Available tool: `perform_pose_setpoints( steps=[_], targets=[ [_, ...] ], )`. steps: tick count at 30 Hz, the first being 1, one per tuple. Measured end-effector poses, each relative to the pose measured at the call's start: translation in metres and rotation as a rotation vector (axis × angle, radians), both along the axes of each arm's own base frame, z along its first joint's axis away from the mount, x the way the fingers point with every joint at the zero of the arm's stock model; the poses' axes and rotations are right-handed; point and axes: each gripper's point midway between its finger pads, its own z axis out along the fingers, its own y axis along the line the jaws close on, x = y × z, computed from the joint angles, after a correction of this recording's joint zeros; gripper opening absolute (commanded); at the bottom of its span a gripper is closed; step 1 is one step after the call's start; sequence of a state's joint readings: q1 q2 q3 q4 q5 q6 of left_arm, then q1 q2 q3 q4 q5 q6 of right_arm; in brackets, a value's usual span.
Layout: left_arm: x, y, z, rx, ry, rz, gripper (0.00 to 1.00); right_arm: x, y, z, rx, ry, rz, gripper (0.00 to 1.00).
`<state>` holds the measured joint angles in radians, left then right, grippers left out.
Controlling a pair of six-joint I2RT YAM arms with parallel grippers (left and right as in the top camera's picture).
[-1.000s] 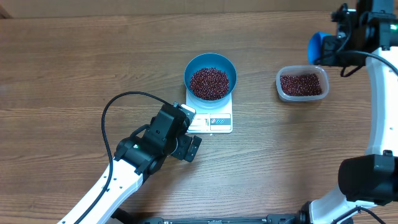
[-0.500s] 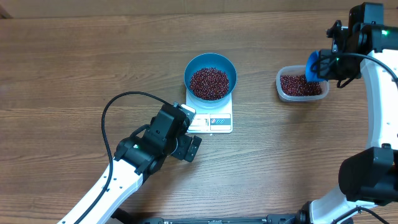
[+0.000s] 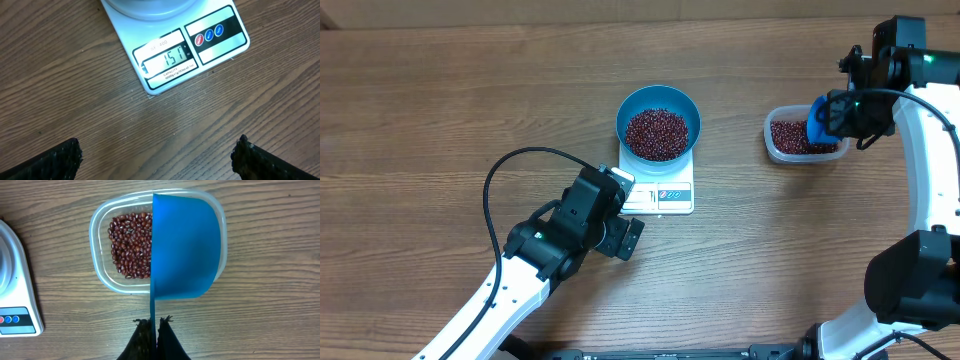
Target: Scoop item into bowl and weigh 150g on scale
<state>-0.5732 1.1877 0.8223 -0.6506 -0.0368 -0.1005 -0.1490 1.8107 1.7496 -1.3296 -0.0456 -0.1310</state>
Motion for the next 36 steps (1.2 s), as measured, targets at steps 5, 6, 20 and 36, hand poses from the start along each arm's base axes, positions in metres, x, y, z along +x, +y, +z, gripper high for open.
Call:
perform_pose_setpoints(
  steps=[5,6,20,36],
  targets=[
    [0.0,0.0,0.0,0.0,0.0,0.0,1.0,0.003,0.006,0.021,0.033,-0.03,0.01,0.04],
    [0.0,0.0,0.0,0.0,0.0,0.0,1.0,0.01,0.01,0.036,0.051,-0.079,0.019,0.04],
    [0.0,0.0,0.0,0.0,0.0,0.0,1.0,0.026,0.159,0.122,0.22,-0.345,0.459,0.04],
    [0.0,0.0,0.0,0.0,0.0,0.0,1.0,0.007,0.22,0.109,0.199,-0.299,0.619,0.04]
  ],
)
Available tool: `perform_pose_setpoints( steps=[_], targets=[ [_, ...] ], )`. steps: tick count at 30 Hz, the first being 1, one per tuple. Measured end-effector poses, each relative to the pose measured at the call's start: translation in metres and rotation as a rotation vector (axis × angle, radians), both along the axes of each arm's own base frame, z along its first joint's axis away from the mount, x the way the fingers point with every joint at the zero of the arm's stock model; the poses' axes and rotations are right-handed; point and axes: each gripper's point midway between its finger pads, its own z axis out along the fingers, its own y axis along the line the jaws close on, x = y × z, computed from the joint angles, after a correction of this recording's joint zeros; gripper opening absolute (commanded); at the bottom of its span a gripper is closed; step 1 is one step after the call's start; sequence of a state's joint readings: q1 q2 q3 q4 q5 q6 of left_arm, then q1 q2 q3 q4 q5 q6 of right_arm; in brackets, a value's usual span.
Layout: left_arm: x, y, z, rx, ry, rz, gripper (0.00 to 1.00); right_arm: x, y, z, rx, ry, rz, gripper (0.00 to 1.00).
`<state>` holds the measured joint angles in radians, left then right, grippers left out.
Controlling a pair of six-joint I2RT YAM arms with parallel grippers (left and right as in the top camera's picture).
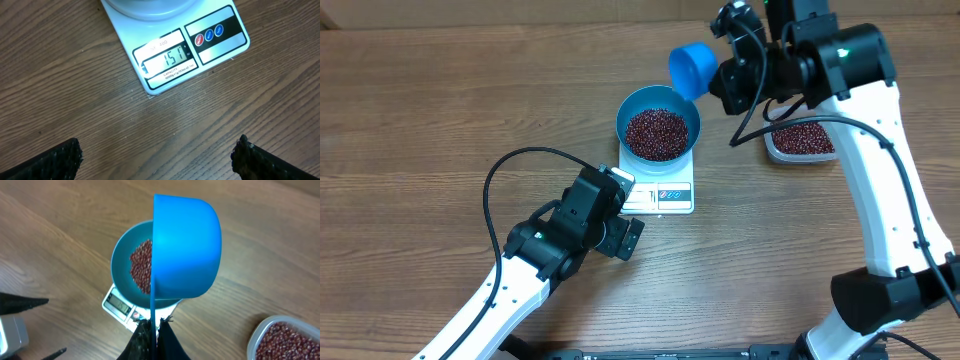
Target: Scoop item into bowl and weigh 150g on scale
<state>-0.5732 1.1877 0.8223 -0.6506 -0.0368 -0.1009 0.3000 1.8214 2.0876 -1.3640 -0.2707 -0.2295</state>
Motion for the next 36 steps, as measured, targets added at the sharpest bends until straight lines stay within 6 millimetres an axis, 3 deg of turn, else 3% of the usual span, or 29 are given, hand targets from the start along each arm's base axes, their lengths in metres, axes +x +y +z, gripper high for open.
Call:
perform_pose_setpoints(
  steps=[10,22,28,36],
  targets=[
    [0.0,0.0,0.0,0.0,0.0,0.0,0.99,0.002,0.008,-0.034,-0.132,0.054,-0.01,0.04],
    [0.0,0.0,0.0,0.0,0.0,0.0,1.0,0.017,0.024,-0.092,-0.243,0.134,-0.006,0.04],
    [0.0,0.0,0.0,0.0,0.0,0.0,0.99,0.025,0.027,-0.093,-0.265,0.095,-0.014,0.04],
    [0.0,0.0,0.0,0.0,0.0,0.0,1.0,0.02,0.04,-0.097,-0.355,0.054,0.0,0.04]
  ],
)
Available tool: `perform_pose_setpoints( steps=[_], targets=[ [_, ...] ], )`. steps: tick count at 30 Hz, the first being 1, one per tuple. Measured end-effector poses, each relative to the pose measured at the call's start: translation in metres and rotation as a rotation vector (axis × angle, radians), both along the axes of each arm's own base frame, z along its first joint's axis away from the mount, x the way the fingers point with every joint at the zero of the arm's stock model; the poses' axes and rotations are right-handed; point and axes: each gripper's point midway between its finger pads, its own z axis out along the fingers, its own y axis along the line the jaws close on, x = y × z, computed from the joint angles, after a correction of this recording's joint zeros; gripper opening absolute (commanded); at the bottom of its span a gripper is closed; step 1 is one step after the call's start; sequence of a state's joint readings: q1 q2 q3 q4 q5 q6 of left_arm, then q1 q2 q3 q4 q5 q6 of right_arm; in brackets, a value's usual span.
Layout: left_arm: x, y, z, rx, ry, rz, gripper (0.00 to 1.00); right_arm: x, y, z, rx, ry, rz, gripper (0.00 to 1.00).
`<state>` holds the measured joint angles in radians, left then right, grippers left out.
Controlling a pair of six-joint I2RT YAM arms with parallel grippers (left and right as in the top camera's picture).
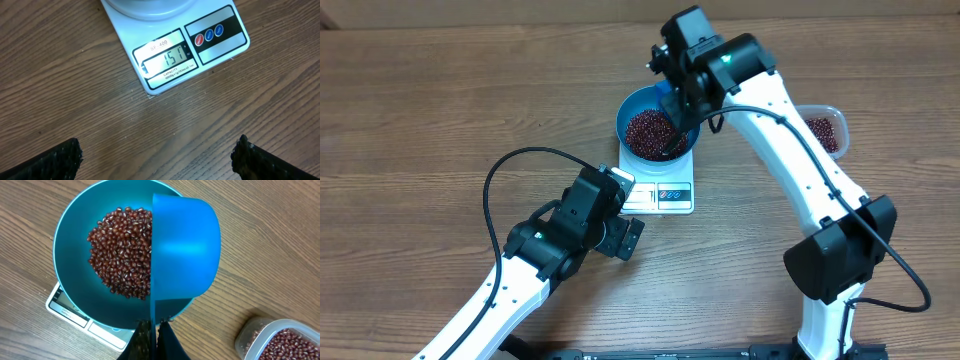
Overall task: Scoop item into bowl and weigh 150g on scale
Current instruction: 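Lower the scoop into the teal bowl with the right gripper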
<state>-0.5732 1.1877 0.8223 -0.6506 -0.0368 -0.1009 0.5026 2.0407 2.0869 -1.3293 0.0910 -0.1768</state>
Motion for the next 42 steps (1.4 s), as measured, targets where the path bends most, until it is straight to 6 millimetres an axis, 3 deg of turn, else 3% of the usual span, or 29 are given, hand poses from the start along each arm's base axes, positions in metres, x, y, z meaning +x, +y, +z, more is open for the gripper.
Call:
perform_pose_setpoints(
  steps=[10,26,42],
  targets=[
    [0.0,0.0,0.0,0.0,0.0,0.0,0.99,0.001,0.0,-0.028,-0.13,0.015,-0.018,0.04],
    [0.0,0.0,0.0,0.0,0.0,0.0,1.0,-0.003,0.0,-0.03,-0.141,0.028,-0.027,0.04],
    [0.0,0.0,0.0,0.0,0.0,0.0,0.99,-0.011,0.014,-0.032,-0.061,0.073,0.001,0.04]
  ],
)
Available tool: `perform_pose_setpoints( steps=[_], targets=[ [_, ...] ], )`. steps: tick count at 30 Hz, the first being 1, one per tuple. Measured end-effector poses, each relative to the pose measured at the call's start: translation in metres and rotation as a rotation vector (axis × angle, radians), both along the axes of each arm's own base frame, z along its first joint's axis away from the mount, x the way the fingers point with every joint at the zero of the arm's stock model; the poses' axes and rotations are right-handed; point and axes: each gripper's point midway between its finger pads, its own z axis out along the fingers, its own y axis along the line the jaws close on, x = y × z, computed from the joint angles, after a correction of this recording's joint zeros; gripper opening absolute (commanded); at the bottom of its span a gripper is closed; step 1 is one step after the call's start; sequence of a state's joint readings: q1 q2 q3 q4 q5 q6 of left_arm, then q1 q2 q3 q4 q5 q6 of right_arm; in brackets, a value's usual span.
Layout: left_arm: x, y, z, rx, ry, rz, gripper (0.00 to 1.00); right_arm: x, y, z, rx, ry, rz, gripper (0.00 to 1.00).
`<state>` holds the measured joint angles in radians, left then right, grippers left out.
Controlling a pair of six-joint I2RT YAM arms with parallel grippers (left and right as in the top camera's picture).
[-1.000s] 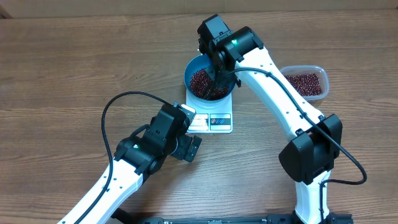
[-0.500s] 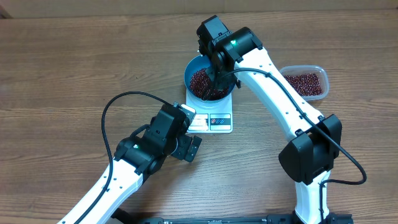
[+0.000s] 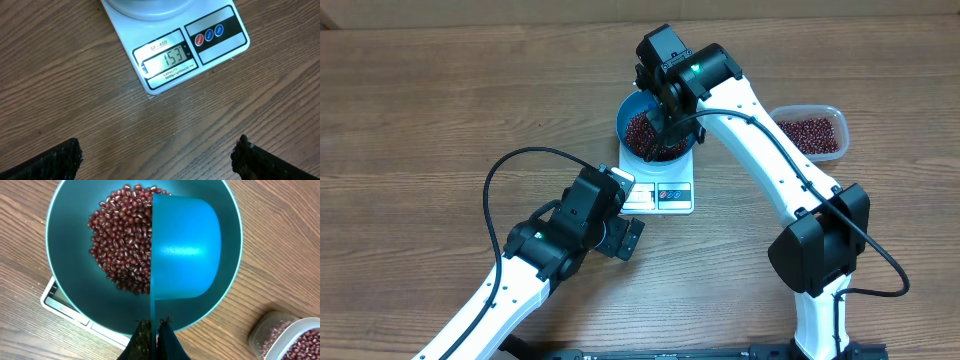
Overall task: Scoop item into bowl and weigh 150g on scale
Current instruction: 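Lower the scoop into the teal bowl with the right gripper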
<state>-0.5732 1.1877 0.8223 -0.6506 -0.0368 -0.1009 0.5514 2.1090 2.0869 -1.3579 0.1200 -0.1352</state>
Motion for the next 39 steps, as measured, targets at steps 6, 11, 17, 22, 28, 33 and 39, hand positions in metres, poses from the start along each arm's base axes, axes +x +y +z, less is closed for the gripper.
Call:
perform_pose_setpoints(
  steps=[6,11,17,22,28,33,39],
  targets=[
    [0.0,0.0,0.0,0.0,0.0,0.0,1.0,-0.004,0.003,-0.001,0.019,0.019,0.006,0.04],
    [0.0,0.0,0.0,0.0,0.0,0.0,1.0,-0.007,0.004,-0.001,0.027,0.034,0.01,0.04],
    [0.0,0.0,0.0,0.0,0.0,0.0,1.0,-0.008,0.006,-0.002,0.05,0.049,0.01,0.04],
    [0.0,0.0,0.0,0.0,0.0,0.0,0.99,-0.008,-0.002,-0.002,0.1,0.098,-0.016,0.04],
    [0.0,0.0,0.0,0.0,0.0,0.0,1.0,-0.001,-0.02,0.005,0.175,0.135,-0.064,0.04],
    [0.0,0.0,0.0,0.0,0.0,0.0,1.0,0.002,-0.024,0.009,0.232,0.155,-0.071,0.04],
    [0.0,0.0,0.0,0.0,0.0,0.0,1.0,-0.002,-0.019,0.011,0.264,0.175,-0.052,0.04]
  ],
)
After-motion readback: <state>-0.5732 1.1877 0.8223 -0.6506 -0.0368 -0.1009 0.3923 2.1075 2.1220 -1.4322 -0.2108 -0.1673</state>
